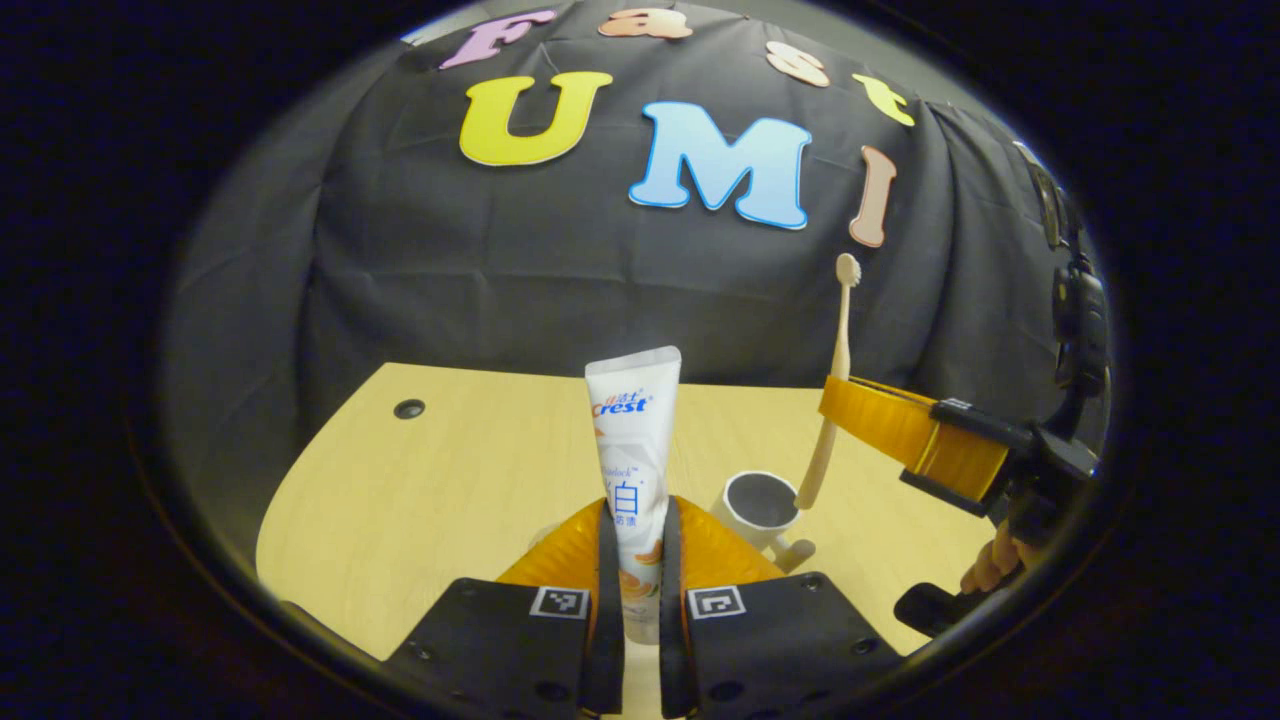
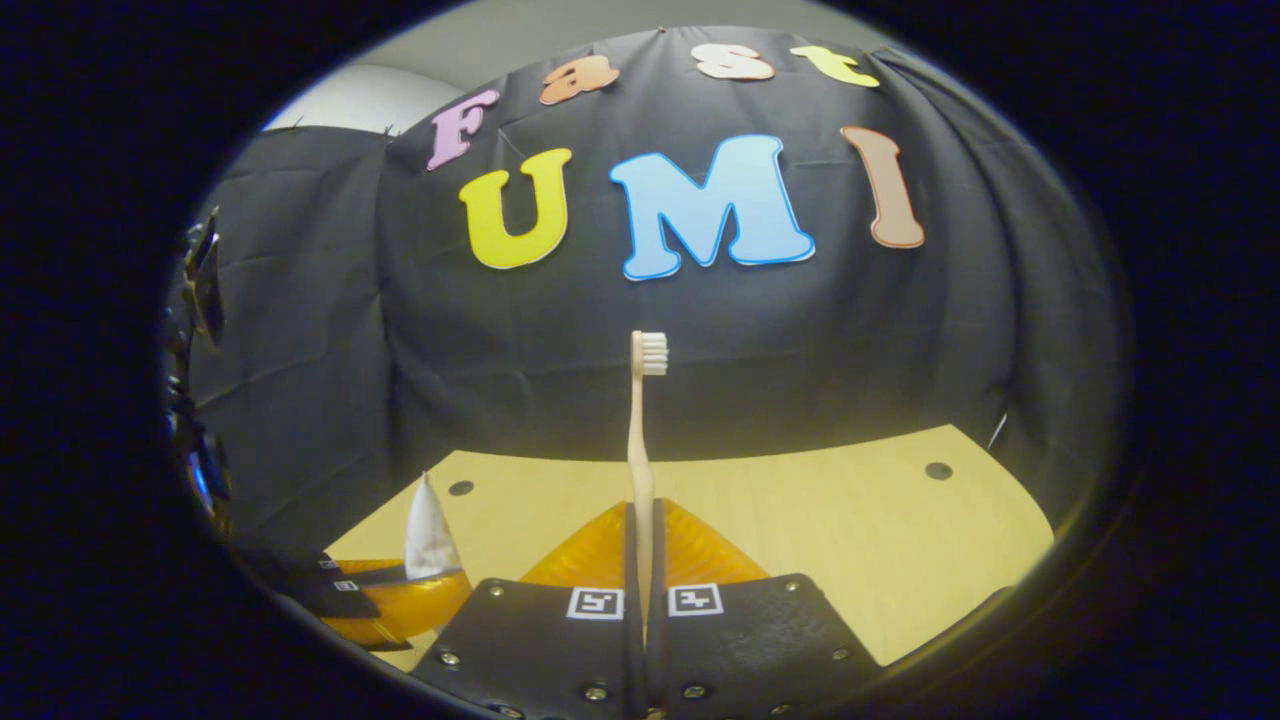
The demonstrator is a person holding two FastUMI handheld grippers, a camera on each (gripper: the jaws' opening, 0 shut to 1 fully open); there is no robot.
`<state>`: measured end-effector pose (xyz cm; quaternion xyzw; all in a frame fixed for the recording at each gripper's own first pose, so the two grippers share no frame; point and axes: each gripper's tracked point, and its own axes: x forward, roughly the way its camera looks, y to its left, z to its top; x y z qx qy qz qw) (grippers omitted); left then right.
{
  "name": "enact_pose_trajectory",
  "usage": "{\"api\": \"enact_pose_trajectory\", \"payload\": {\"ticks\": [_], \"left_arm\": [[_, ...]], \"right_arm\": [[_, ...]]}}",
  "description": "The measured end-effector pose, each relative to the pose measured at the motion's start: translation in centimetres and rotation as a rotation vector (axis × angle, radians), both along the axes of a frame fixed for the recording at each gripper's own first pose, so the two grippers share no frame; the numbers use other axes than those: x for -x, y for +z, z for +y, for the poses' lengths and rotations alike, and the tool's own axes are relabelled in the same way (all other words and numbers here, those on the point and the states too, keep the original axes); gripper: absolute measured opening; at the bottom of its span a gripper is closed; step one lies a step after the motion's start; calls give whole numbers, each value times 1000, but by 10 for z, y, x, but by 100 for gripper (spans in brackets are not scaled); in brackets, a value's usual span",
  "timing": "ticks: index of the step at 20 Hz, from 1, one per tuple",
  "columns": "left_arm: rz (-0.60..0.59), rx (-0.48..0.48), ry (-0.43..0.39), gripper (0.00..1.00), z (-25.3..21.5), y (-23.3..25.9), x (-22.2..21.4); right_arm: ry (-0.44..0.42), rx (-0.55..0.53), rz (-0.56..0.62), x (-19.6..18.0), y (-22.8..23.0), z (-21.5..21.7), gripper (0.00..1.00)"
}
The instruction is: Put the toothbrush and toothpaste on the desktop into the cup, then pick up the cup and place it on the coaster on the desktop.
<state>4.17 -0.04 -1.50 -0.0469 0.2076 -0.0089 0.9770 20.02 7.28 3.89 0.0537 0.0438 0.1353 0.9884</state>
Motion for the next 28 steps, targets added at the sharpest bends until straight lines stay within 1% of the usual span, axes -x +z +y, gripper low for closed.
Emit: {"api": "enact_pose_trajectory", "payload": {"ticks": [4,10,13,15,16,18,19,20,21,22,23,26,27,28], "left_arm": [[-9,1,15,22,8,1,0],[15,9,53,22,18,-4,1],[14,13,58,23,17,-4,2],[17,18,57,22,12,-5,2],[17,20,57,22,10,-4,1],[7,29,51,22,5,-3,-4],[4,34,50,22,4,-4,-7],[-1,46,45,22,1,-5,-8],[-6,55,42,22,1,-5,-11],[-16,65,34,22,-2,-5,-14],[-30,78,26,22,-5,-4,-18],[-85,111,-4,22,-15,5,-31],[-100,121,-15,22,-18,7,-34],[-113,128,-24,22,-22,9,-38]], "right_arm": [[-6,33,19,-38,-17,7,2],[-33,92,110,-67,-63,0,3],[-21,100,155,-68,-78,2,3],[-14,95,177,-65,-83,2,3],[-16,94,182,-64,-84,1,5],[7,86,197,-58,-85,3,15],[14,85,210,-53,-87,3,24],[26,76,218,-46,-87,3,49],[20,71,212,-39,-84,-2,73],[9,70,201,-35,-80,-6,86],[-4,69,187,-28,-75,-13,97],[-38,43,133,-6,-49,-35,97],[-53,36,115,2,-39,-44,92],[-71,29,97,9,-32,-54,92]]}}
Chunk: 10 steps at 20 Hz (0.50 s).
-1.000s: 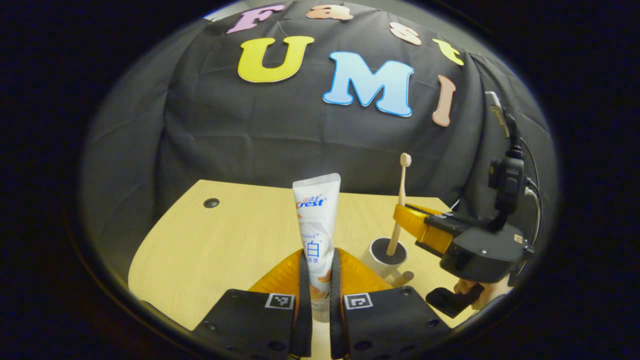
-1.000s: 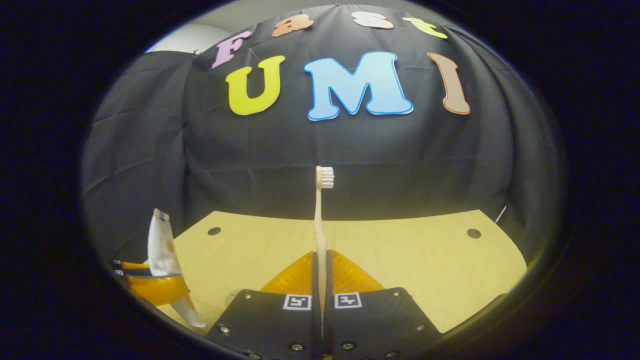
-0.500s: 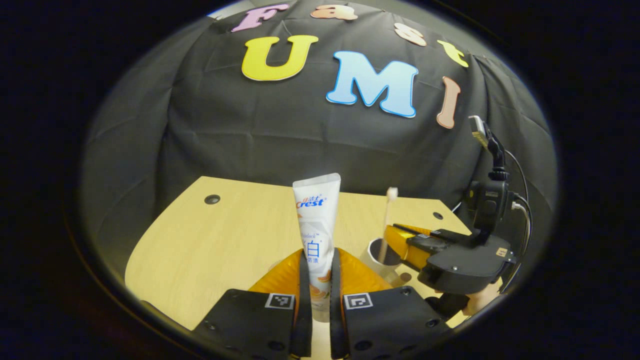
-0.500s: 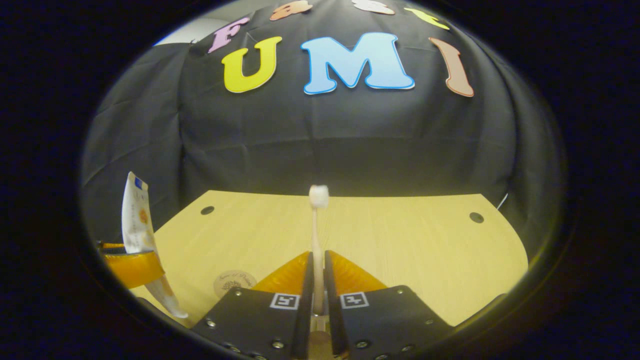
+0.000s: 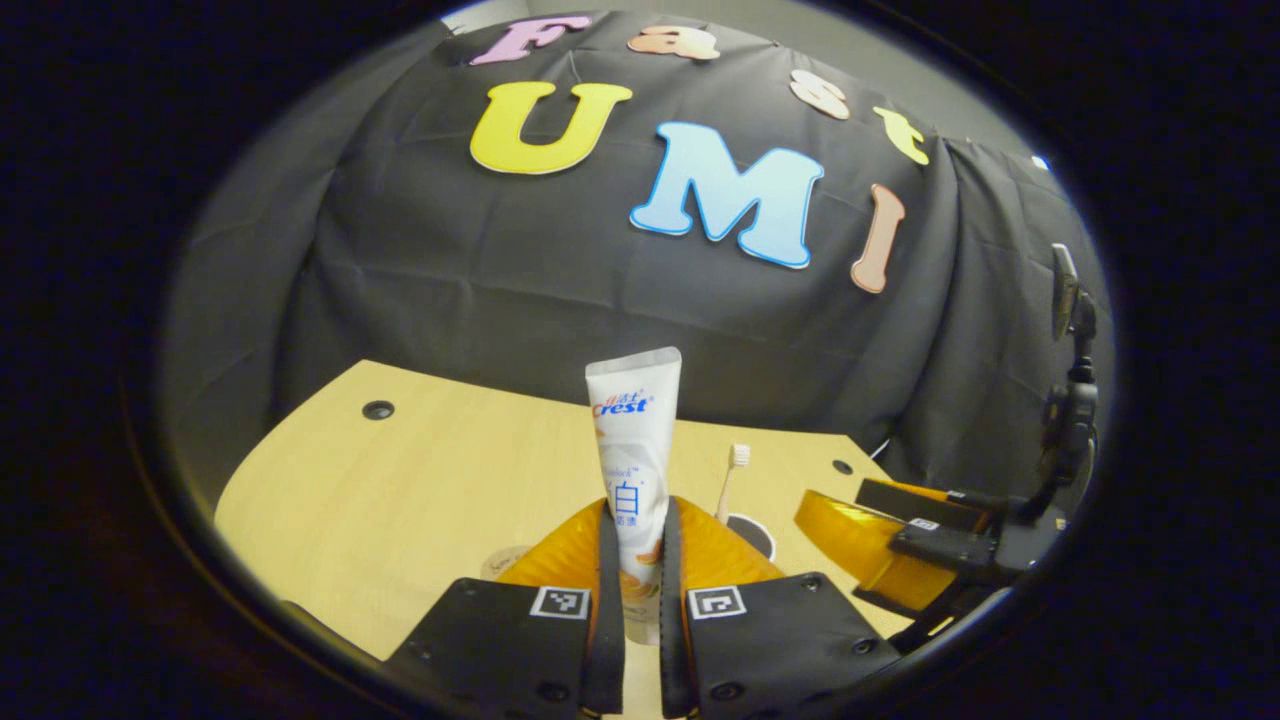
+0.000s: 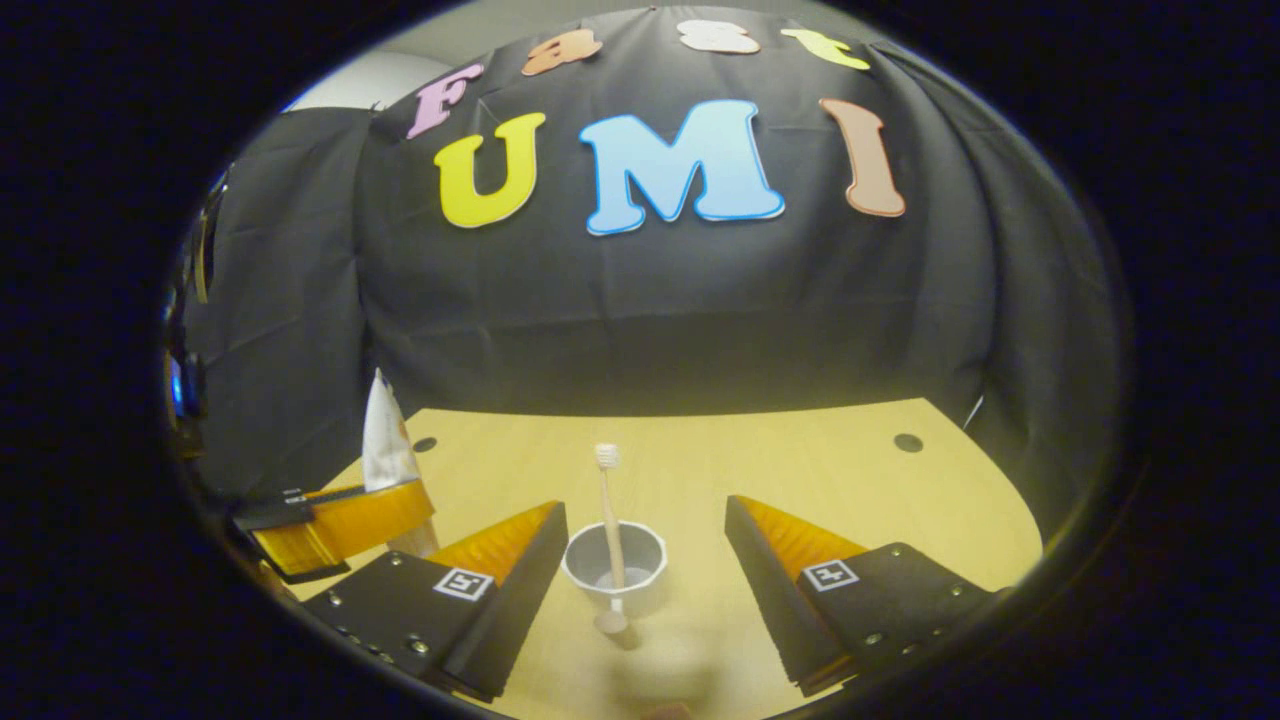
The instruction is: Put the toothbrush and toothpaste on the desktop into the cup, then pick up the cup and place it on the coaster on the desktop.
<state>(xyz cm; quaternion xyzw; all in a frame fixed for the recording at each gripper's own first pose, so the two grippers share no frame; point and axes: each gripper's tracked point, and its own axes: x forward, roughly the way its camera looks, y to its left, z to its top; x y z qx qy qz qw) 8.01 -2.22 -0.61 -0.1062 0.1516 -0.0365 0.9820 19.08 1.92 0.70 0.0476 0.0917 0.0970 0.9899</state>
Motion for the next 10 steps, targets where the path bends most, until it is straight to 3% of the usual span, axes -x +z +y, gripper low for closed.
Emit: {"api": "enact_pose_trajectory", "payload": {"ticks": [1,10], "left_arm": [[-11,7,-8,23,-4,1,-4],[-158,84,-175,21,-56,15,-55]], "right_arm": [[-15,-5,-12,7,6,-9,96],[-179,14,-22,71,21,-70,97]]}}
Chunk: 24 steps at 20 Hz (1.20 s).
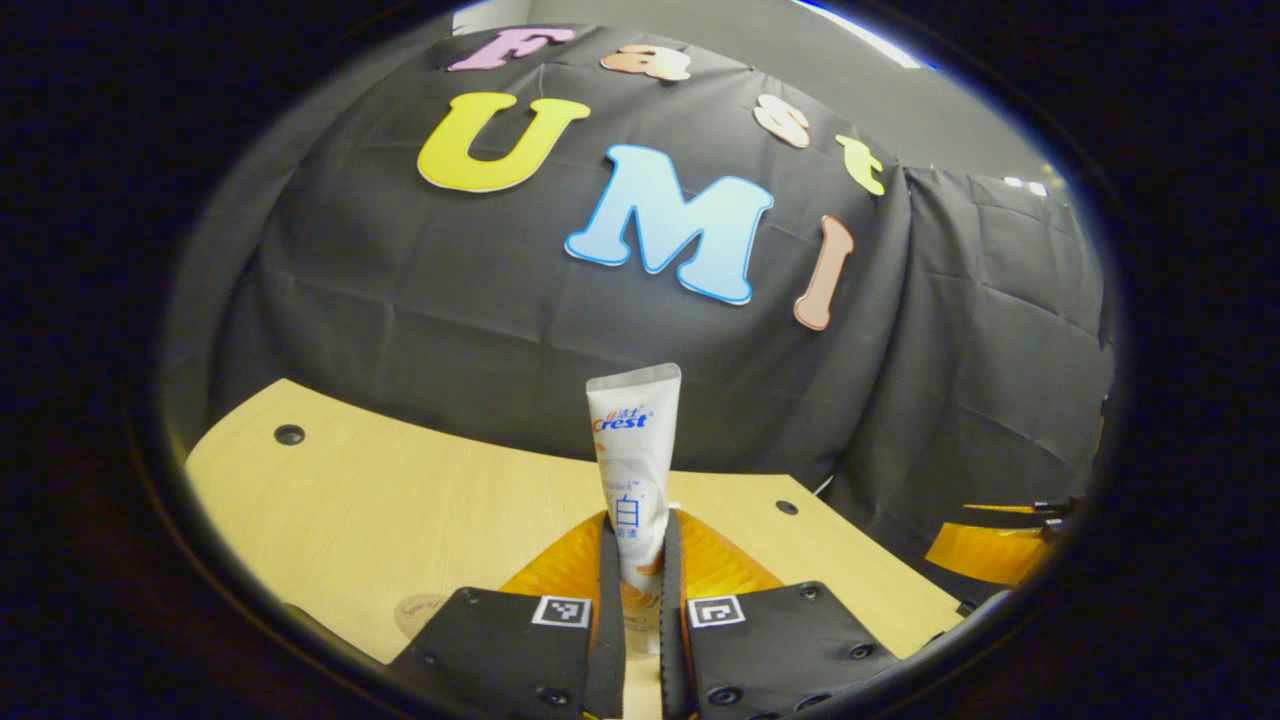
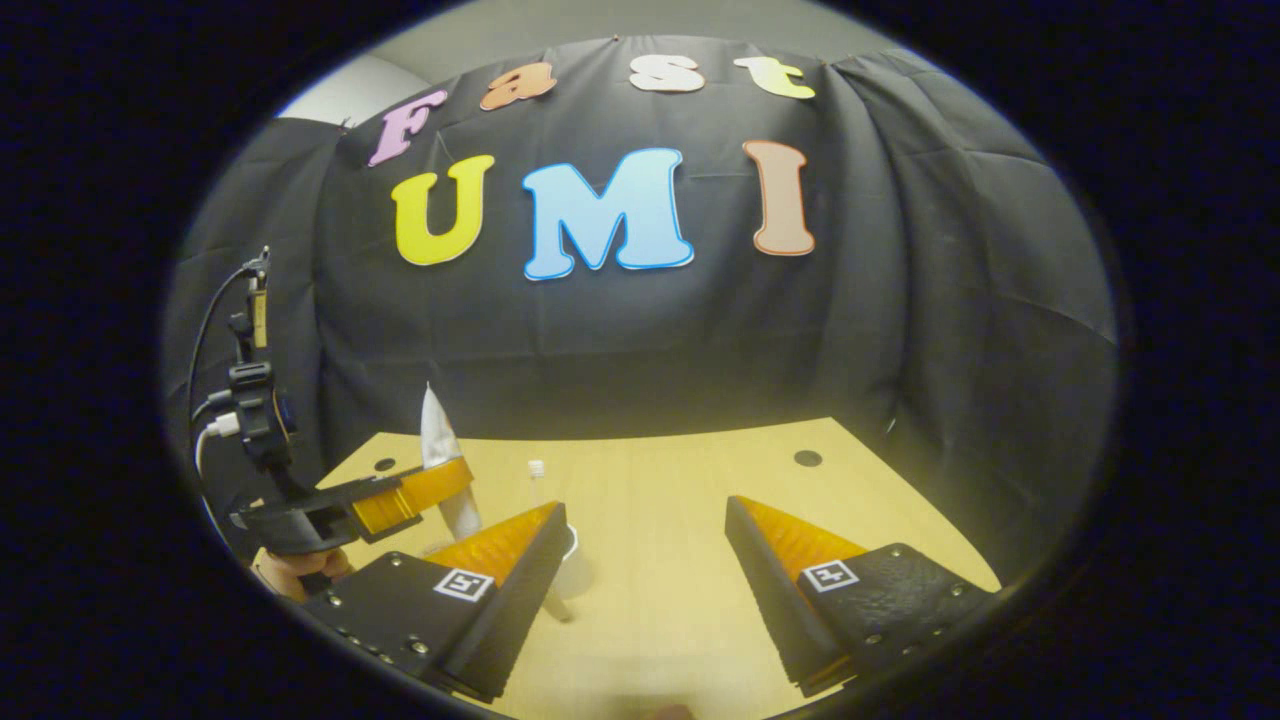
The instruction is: Put the toothbrush and toothpaste on the desktop into the cup, then pick up the cup and place it on the coaster on the desktop.
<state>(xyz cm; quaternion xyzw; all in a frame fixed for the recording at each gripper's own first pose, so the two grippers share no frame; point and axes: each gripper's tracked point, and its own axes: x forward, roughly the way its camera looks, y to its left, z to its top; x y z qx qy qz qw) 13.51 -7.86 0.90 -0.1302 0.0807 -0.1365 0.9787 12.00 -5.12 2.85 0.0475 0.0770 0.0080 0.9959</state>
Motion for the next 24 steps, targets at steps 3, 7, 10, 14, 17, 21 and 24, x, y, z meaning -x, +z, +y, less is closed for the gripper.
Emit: {"api": "enact_pose_trajectory", "payload": {"ticks": [3,7,10,14,17,21,24], "left_arm": [[-31,26,-42,21,-17,1,-13],[-39,-14,-57,19,-35,-19,-28],[-33,-60,-74,21,-46,-37,-32],[-6,-108,-73,21,-51,-58,-36],[-4,-167,-62,22,-48,-68,-37],[4,-160,-92,46,-49,-70,-29],[-17,-172,-77,91,-47,-62,-26]], "right_arm": [[-40,-13,11,15,-2,-10,96],[-84,-31,40,29,-12,-21,96],[-105,-45,66,33,-19,-28,97],[-112,-62,78,30,-22,-30,97],[-115,-68,77,28,-22,-26,96],[-107,-54,90,28,-25,-17,96],[-100,-49,88,26,-20,-10,96]]}}
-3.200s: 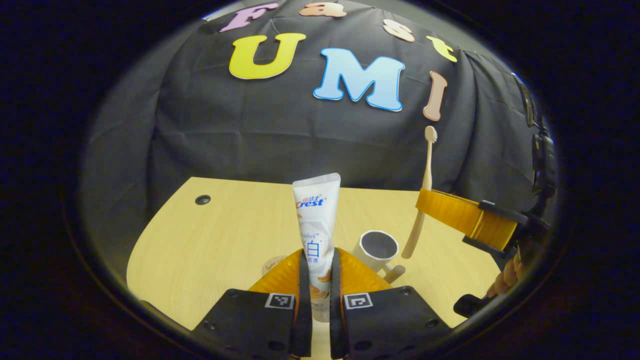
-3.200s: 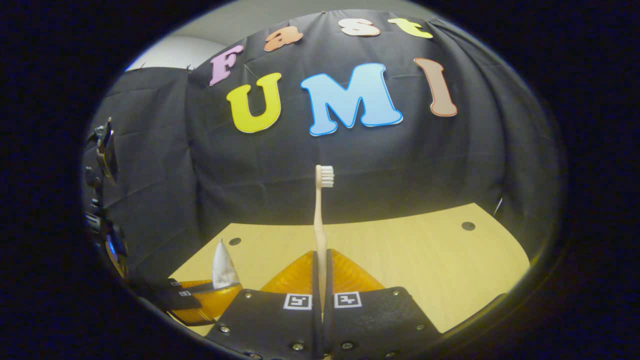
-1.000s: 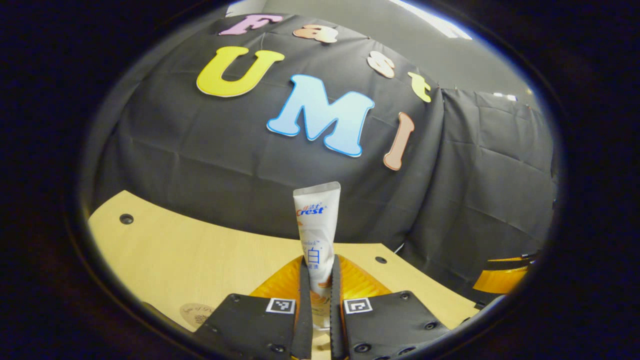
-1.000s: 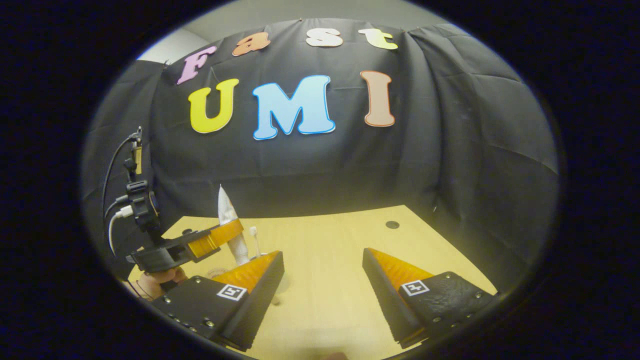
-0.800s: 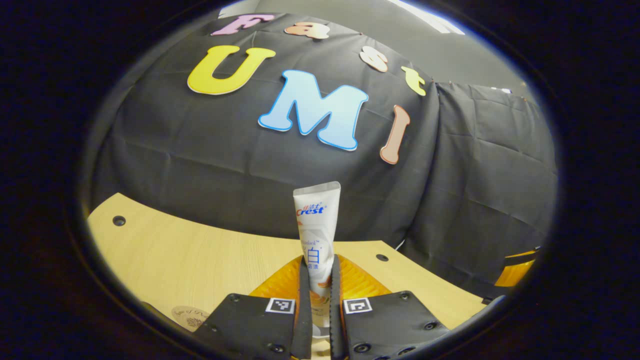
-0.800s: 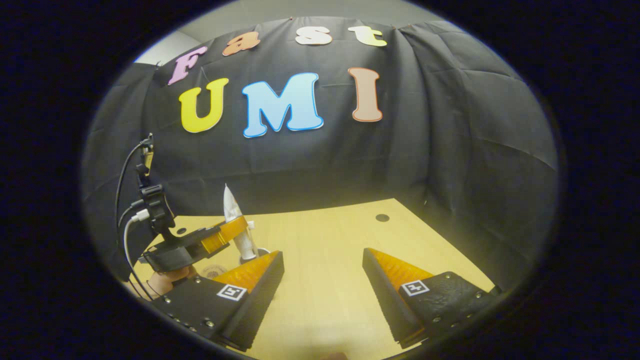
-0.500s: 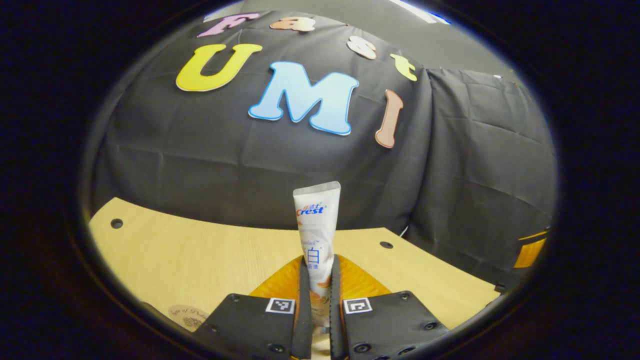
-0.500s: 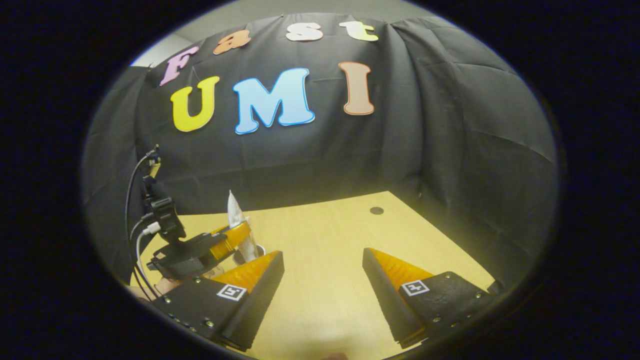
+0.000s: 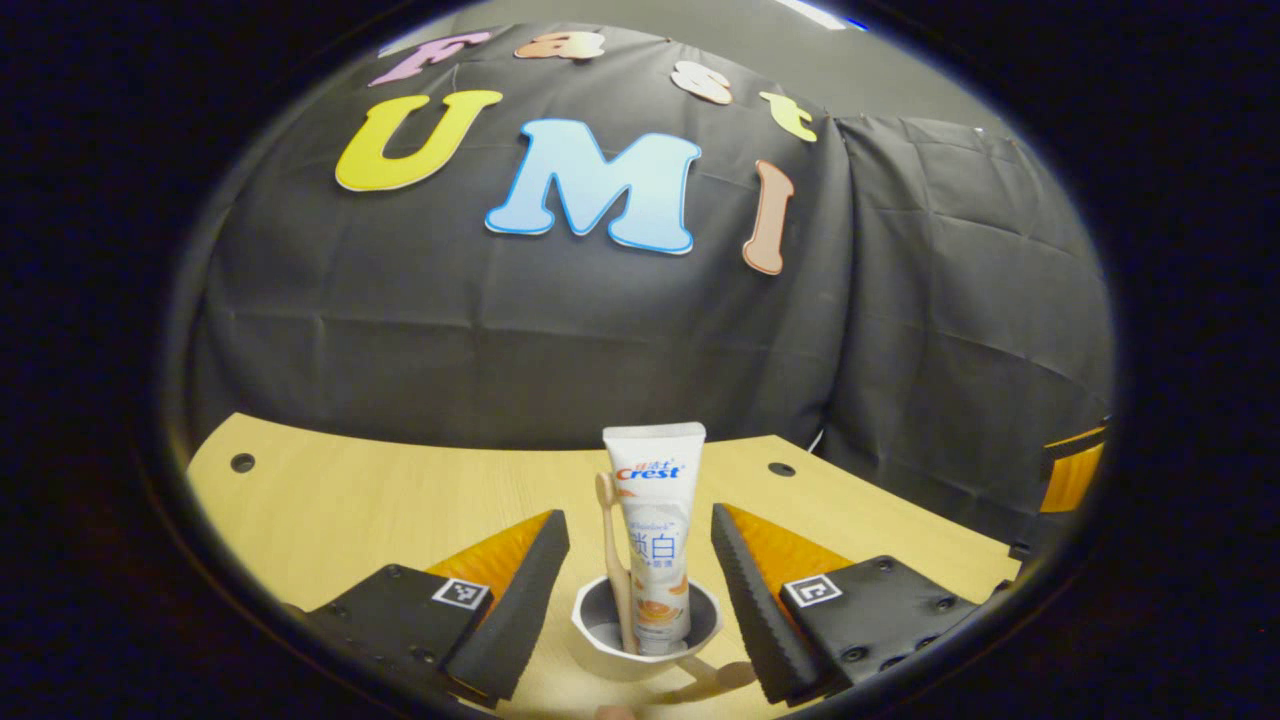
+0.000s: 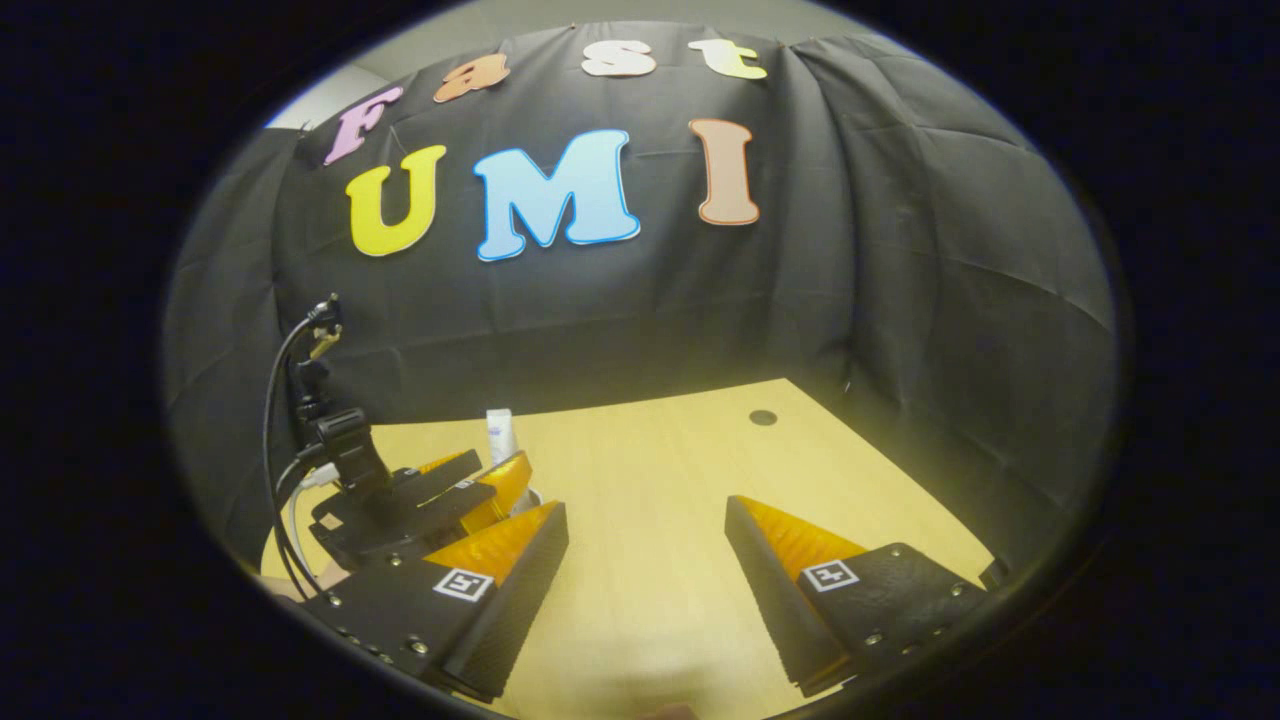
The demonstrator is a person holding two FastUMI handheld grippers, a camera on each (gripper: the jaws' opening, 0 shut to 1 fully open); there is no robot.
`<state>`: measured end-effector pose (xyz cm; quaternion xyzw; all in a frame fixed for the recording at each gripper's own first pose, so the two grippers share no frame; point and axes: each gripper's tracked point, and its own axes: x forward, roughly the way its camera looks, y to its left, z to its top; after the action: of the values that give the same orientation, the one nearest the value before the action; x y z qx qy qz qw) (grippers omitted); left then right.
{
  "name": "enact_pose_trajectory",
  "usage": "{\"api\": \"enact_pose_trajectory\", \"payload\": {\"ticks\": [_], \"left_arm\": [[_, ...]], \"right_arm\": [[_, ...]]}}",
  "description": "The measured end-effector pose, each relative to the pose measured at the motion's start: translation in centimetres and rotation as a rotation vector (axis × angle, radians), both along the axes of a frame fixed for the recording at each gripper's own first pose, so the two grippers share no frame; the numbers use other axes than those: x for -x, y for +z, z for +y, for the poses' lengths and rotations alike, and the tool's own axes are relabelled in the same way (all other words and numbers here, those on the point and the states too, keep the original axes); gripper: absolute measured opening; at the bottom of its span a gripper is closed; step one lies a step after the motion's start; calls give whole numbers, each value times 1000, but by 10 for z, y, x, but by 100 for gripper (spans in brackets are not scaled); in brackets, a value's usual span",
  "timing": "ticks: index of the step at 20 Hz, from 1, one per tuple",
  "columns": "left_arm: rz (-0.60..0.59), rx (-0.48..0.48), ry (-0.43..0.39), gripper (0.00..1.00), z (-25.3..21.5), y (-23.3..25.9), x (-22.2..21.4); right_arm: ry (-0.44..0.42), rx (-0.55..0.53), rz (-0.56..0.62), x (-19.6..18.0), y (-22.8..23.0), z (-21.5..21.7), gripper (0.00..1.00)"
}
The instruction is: Put the toothbrush and toothpaste on the desktop into the cup, then pick up the cup and place it on the coaster on the desktop.
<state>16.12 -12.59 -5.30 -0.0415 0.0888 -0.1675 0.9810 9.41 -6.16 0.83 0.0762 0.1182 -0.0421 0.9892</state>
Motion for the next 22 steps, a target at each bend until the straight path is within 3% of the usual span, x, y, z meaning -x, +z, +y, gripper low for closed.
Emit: {"api": "enact_pose_trajectory", "payload": {"ticks": [4,6,10,19,22], "left_arm": [[-21,-3,13,85,13,12,10],[-30,2,19,94,19,22,15],[-57,2,48,93,44,44,27],[-47,-2,164,93,103,71,72],[-29,-10,195,93,119,72,87]], "right_arm": [[7,19,-13,-7,9,9,96],[20,19,-9,-13,10,17,97],[78,31,19,-29,7,46,97],[183,9,257,-69,-47,98,100],[220,-19,362,-79,-71,115,96]]}}
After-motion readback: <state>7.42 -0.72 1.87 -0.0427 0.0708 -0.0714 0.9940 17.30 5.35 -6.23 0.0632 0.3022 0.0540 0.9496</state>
